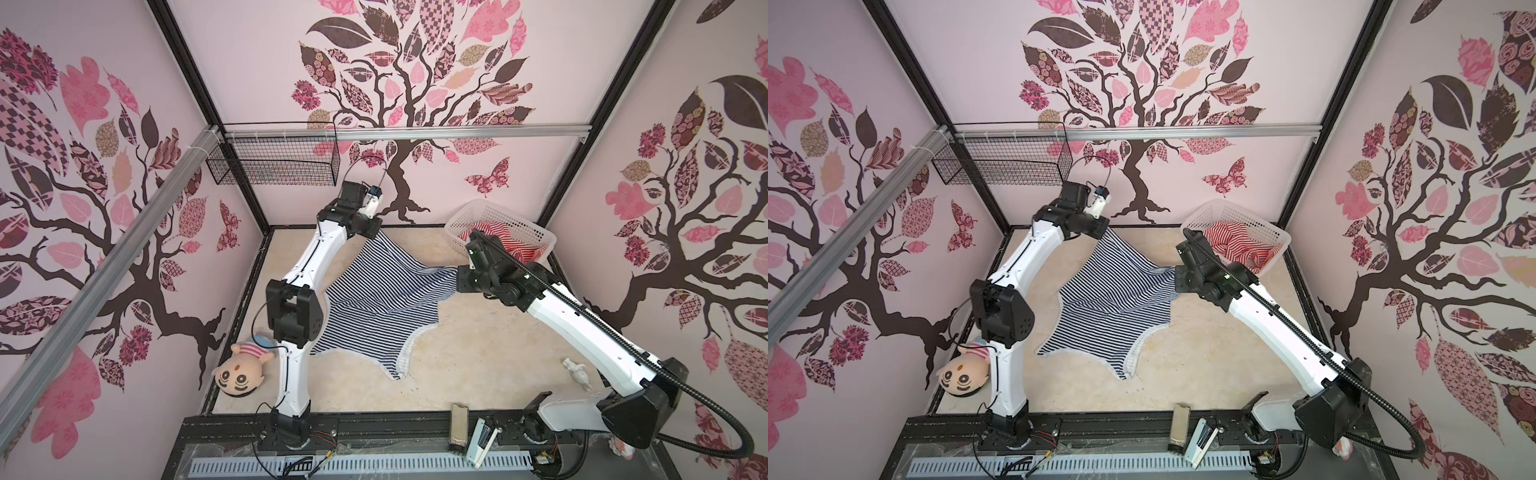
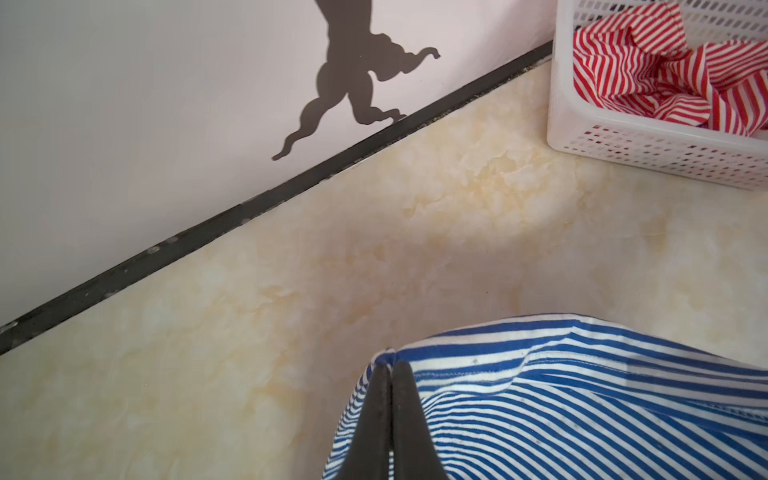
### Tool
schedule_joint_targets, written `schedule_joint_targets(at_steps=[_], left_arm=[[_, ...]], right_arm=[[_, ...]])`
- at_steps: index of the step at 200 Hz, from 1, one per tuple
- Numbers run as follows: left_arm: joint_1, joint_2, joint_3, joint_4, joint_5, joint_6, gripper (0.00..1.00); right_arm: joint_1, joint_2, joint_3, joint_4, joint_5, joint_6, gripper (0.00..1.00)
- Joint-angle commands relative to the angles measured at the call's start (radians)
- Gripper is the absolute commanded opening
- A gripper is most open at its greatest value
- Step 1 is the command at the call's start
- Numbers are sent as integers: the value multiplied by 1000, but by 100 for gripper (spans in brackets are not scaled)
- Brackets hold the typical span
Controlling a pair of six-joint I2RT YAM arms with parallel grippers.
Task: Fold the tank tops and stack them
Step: 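Lower the stretched tank top flat, moving both grippers farther from the robot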
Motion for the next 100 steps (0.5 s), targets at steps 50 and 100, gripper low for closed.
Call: schedule_joint_targets(at_steps=[50, 100], left_arm=[[-161, 314, 406, 118, -227, 66, 0], [-174, 340, 367, 164, -260, 67, 51]], right_arm=[[-3, 41, -52, -67, 212, 20, 0], [-5, 87, -77, -64, 268, -2, 0]])
